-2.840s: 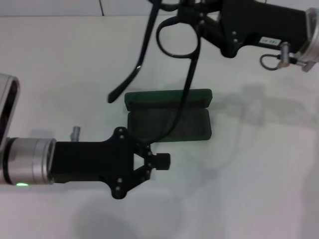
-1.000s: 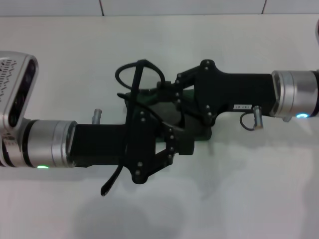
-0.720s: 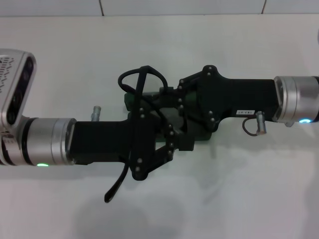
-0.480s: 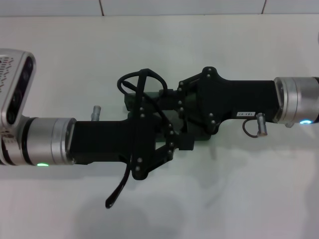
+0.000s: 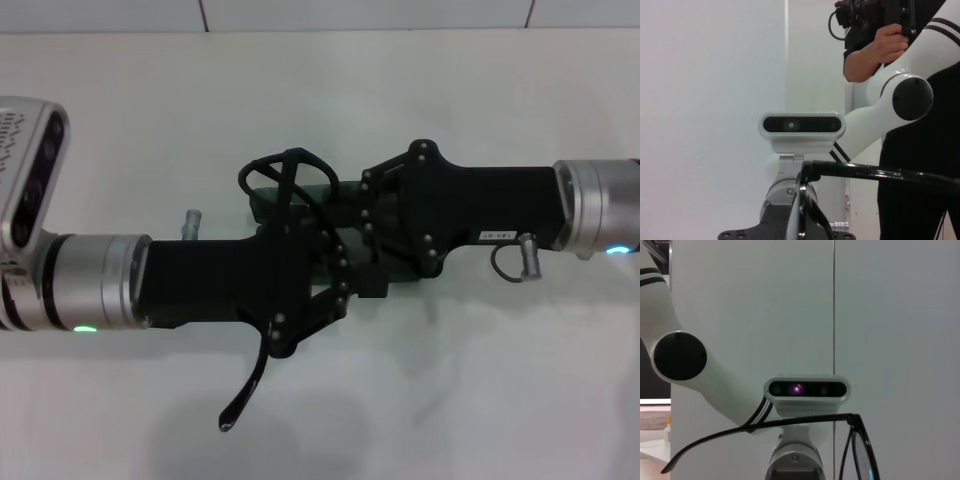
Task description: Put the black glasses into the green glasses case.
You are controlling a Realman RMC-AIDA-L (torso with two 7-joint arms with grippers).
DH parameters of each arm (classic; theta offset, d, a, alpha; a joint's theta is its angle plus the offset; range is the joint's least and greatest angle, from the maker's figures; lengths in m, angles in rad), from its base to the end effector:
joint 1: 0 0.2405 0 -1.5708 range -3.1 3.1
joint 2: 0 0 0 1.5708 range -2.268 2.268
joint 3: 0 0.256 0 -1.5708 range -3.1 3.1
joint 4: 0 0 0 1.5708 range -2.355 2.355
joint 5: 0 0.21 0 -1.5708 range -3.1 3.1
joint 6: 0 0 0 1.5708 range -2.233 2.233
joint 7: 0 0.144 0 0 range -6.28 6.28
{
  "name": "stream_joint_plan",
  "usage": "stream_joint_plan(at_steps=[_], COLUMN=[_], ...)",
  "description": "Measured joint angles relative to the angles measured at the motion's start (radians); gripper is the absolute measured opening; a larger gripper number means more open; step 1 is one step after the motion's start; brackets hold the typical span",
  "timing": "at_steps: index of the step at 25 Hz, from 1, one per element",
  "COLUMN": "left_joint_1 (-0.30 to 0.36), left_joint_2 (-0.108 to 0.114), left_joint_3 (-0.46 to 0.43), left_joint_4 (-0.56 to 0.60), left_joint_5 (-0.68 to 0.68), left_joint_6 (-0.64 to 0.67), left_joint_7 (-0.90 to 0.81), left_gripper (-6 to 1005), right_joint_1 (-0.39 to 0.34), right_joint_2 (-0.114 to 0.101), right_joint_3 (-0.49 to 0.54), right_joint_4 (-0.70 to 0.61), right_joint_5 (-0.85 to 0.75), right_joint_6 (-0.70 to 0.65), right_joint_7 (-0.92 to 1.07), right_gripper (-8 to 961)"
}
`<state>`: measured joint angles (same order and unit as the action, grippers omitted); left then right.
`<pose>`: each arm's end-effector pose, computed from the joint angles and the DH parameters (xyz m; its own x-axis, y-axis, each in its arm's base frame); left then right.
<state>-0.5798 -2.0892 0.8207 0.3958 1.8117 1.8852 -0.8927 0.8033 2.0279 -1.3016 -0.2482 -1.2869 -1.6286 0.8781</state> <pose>-0.2121 0.2767 -0.0328 0.6834 -0.0032 0.7300 -0.0115 -0.9999 0.0064 0.1537 0.3352 -0.0526 0.7108 0.0700 -0.6999 0.0522 -0.9975 -0.0467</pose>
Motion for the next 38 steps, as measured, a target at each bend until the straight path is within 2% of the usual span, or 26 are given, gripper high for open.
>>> stream_joint_plan(at_steps=[7,16,19,23,30,35,38], left_joint_1=[0.002,0.016,0.016,0.017,0.013,0.010,0.010], left_joint_2=[0.000,0.007,0.019,0.027,0.032,0.034,0.034], left_joint_3=[0.003,-0.003,-0.005,-0.005,-0.005,-0.005,-0.005], left_joint_4=[0.000,0.011,0.017,0.033,0.052,0.052,0.052], left_joint_5=[-0.002,-0.004,-0.020,-0.027,-0.033,-0.049,-0.053], left_joint_6=[0.000,-0.003,-0.002,-0.001,0.021,0.038,0.044], left_joint_7=[-0.002,-0.016,-0.035,-0.050,-0.066,-0.067,-0.068], left_gripper=[0,1,1,1,1,1,1], right_joint_1=[-0.022,-0.142,-0.181,-0.240,-0.285,-0.280,-0.262], right_joint_2=[-0.003,-0.026,-0.037,-0.063,-0.093,-0.090,-0.070], right_joint_3=[0.009,0.130,0.157,0.212,0.251,0.244,0.241], right_joint_4=[-0.025,-0.134,-0.137,-0.131,-0.127,-0.127,-0.125], right_joint_5=[0.014,0.019,0.017,0.016,0.012,-0.010,-0.043], right_joint_6=[0.008,-0.005,-0.005,0.002,0.044,0.112,0.143], right_joint_7=[0.002,0.030,0.031,0.027,0.027,0.022,0.011], right_gripper=[45,46,46,46,45,45,45])
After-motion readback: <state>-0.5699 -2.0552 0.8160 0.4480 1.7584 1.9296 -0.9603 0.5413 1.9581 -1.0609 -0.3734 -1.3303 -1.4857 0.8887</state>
